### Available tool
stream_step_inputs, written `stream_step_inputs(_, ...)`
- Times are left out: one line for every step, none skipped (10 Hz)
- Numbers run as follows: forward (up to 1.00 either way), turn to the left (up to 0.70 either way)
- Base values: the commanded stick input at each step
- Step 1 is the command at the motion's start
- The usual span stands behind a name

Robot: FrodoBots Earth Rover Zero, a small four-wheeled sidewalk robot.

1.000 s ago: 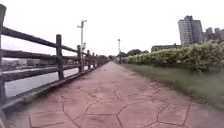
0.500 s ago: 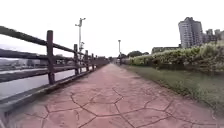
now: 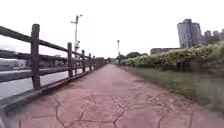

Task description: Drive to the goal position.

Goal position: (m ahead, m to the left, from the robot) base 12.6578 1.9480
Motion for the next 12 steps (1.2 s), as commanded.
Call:
stream_step_inputs(1.00, 0.00)
stream_step_inputs(1.00, 0.00)
stream_step_inputs(1.00, 0.00)
stream_step_inputs(1.00, 0.00)
stream_step_inputs(1.00, 0.00)
stream_step_inputs(1.00, 0.00)
stream_step_inputs(1.00, 0.00)
stream_step_inputs(1.00, 0.00)
stream_step_inputs(1.00, 0.00)
stream_step_inputs(1.00, 0.00)
stream_step_inputs(1.00, 0.00)
stream_step_inputs(1.00, 0.00)
